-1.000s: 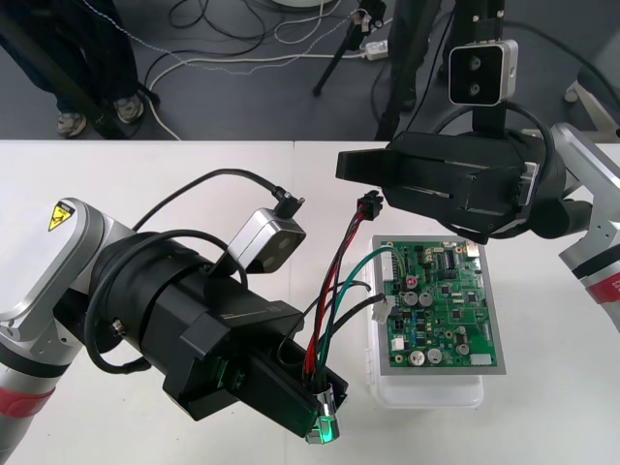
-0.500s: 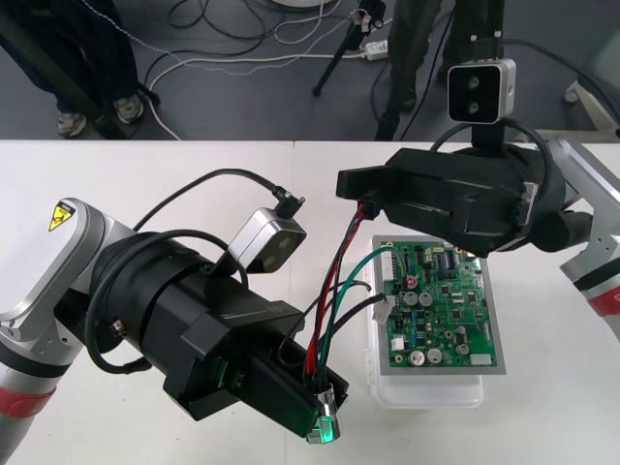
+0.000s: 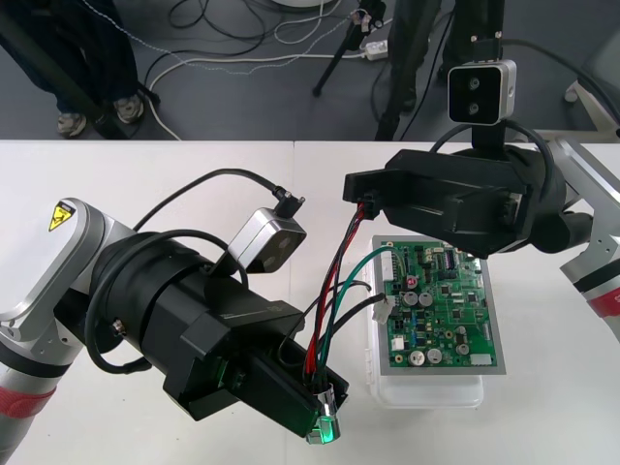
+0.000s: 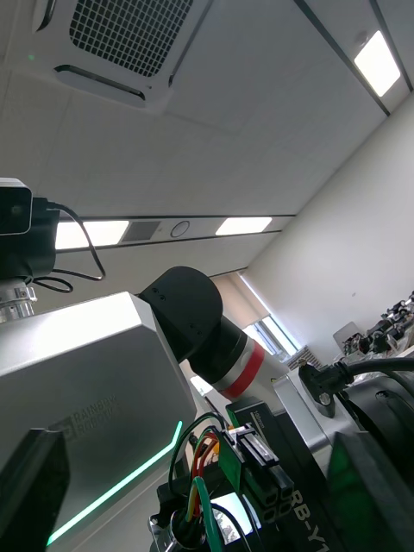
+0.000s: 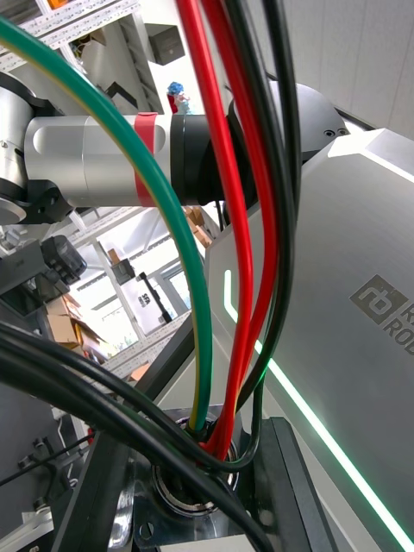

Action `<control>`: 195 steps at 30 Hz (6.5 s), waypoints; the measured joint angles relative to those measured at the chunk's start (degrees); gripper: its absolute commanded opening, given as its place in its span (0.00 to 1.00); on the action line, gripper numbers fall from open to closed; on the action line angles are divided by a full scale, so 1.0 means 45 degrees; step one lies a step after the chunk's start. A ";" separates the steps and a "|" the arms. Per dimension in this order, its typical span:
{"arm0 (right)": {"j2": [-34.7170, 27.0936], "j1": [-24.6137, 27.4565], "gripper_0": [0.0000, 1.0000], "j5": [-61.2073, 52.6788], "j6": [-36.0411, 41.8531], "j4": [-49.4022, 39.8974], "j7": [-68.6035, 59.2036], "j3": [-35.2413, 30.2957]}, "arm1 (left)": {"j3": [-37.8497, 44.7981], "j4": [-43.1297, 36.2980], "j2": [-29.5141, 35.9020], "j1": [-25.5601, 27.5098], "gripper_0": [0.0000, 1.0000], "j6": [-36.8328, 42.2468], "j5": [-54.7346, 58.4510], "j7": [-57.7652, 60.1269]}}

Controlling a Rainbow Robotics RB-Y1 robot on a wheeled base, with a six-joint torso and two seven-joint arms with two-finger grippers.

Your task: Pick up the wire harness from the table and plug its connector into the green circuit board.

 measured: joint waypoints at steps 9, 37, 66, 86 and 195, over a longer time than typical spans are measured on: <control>0.0000 0.0000 0.00 -0.0039 0.0000 -0.0022 0.0002 0.0000 | 0.0000 0.0000 0.0000 0.0000 0.00 0.0000 0.0001 0.0000; -0.0002 0.0067 0.00 -0.0217 0.0000 -0.0027 0.0009 0.0000 | 0.0000 0.0000 -0.0109 -0.0004 1.00 0.0000 0.0001 0.0000; -0.1137 0.1279 0.00 -0.0230 -0.0001 -0.0514 0.0015 -0.0841 | 0.2899 0.0004 -0.0393 -0.0135 1.00 -0.0004 -0.2356 -0.0008; -0.2649 0.3607 0.00 -0.0234 -0.0001 -0.1589 0.0211 -0.3157 | 0.4033 -0.0374 0.1393 -0.0136 1.00 0.1534 -0.2404 -0.1959; -0.2062 0.5833 0.00 0.5034 0.8210 -0.7878 0.6710 -0.3692 | 0.0474 0.1322 0.0931 -0.3761 1.00 0.5552 -0.2429 -0.8861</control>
